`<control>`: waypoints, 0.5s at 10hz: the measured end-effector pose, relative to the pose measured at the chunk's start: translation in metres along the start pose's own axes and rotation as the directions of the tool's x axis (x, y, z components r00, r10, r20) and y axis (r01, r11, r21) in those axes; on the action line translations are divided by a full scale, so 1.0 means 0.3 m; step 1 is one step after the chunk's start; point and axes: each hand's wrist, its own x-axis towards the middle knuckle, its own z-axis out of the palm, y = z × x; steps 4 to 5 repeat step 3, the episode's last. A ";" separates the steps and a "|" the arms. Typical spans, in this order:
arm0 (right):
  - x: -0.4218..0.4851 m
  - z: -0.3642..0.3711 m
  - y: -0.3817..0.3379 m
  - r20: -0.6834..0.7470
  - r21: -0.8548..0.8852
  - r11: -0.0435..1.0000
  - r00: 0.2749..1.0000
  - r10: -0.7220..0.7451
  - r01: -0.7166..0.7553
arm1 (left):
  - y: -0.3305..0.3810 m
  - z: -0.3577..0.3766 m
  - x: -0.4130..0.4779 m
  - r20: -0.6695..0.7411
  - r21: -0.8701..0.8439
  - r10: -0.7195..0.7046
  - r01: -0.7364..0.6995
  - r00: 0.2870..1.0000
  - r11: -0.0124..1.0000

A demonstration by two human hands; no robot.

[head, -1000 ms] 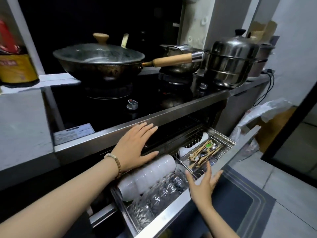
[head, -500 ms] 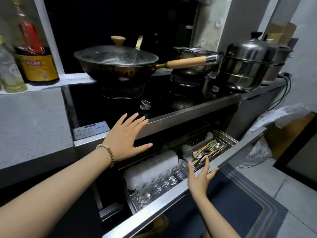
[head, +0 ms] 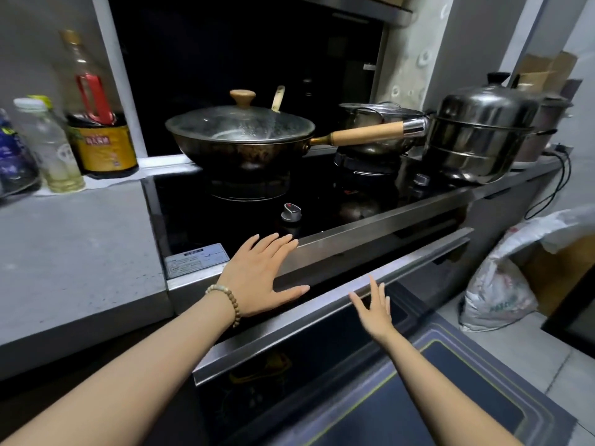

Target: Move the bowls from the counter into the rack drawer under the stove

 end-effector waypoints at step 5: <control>-0.297 -0.221 -0.478 -0.305 0.126 0.788 0.779 -0.547 0.603 | 0.010 -0.029 -0.004 0.075 -0.021 -0.015 0.017 0.997 1.000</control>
